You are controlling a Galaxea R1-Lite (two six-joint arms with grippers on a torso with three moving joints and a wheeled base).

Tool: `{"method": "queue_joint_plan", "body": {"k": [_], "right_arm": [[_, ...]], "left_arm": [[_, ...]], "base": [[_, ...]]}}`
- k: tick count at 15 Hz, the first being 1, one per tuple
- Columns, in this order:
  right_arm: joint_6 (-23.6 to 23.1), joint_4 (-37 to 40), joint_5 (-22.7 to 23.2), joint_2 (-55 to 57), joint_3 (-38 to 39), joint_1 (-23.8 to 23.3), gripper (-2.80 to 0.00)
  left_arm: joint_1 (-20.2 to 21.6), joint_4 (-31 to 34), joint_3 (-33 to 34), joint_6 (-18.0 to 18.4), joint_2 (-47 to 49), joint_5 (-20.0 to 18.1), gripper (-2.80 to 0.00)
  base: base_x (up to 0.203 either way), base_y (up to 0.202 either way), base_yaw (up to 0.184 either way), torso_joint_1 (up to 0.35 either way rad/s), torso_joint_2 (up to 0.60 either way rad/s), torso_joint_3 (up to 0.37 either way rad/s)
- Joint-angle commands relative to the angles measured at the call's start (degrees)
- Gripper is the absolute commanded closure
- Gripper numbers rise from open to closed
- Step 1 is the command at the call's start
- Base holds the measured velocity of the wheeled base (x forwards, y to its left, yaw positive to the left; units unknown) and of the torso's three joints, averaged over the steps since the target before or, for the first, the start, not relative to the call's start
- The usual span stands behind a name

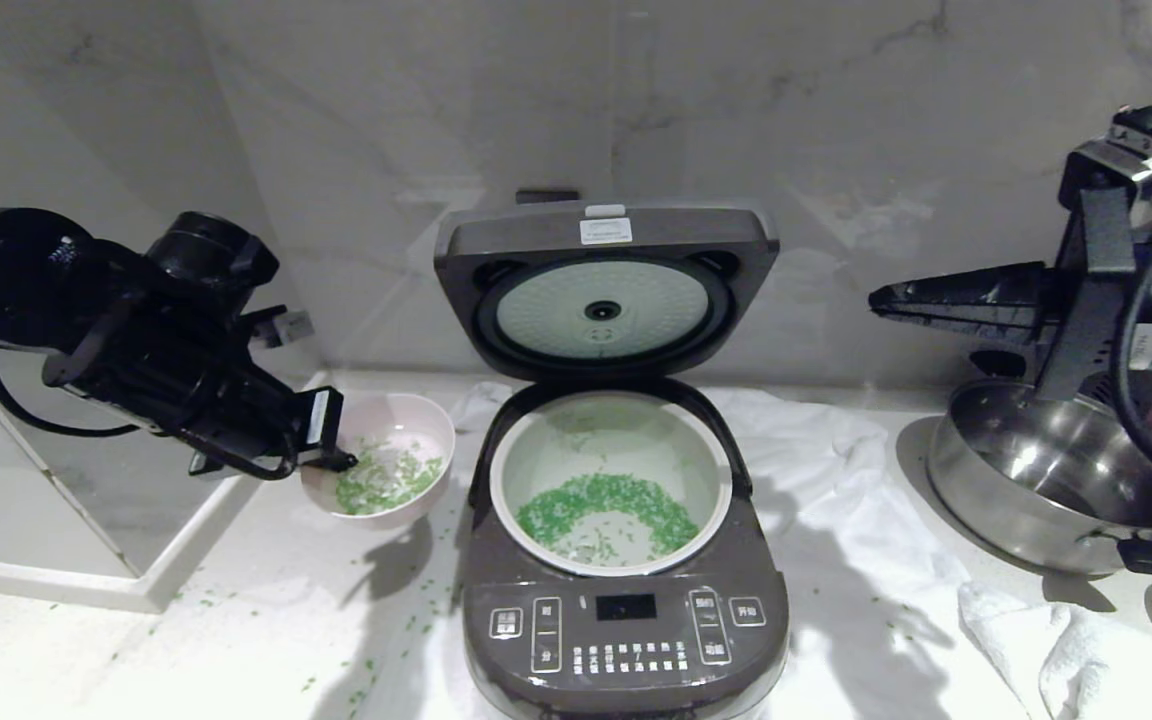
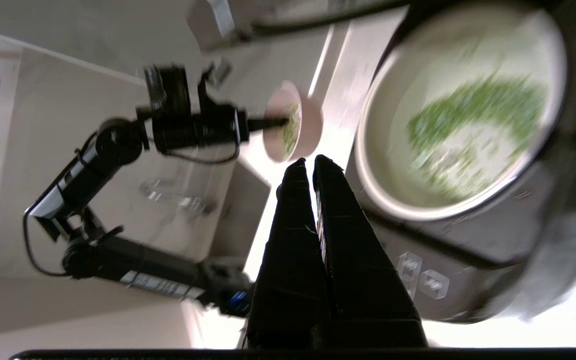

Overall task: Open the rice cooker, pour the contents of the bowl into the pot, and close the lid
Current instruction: Pour the water from the bowl into the rice cooker

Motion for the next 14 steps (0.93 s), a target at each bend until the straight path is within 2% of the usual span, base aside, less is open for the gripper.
{"method": "queue_joint_plan", "body": {"k": [1,5,11,14], "right_arm": [[0.7,0.2,0.3,5.1,-0.4,2.4,0.0],[0.2,1.9,0.2,14.2,-7.3,2.3,0.0],[-1.2,9.2,0.0,24.0,-23.5,0.9,0.0],[-1.8,11.1,0.0,26.3,-27.1,1.0,0.0]], "left_arm": [[0.0,0.2,0.0,-0.1,-0.2,-0.1,0.0],[-0.3,0.2,0.0,-0.1,-0.1,2.7,0.0],[-0.4,0.8,-1.4,0.0,-0.9,2.7,0.0],[-0.3,1.0,-1.9,0.1,-1.1,2.7,0.0]], "base": [[0.0,0.0,0.0,0.0,0.0,0.0],[0.0,0.0,0.0,0.0,0.0,0.0],[0.0,0.0,0.0,0.0,0.0,0.0],[0.0,0.0,0.0,0.0,0.0,0.0]]}}
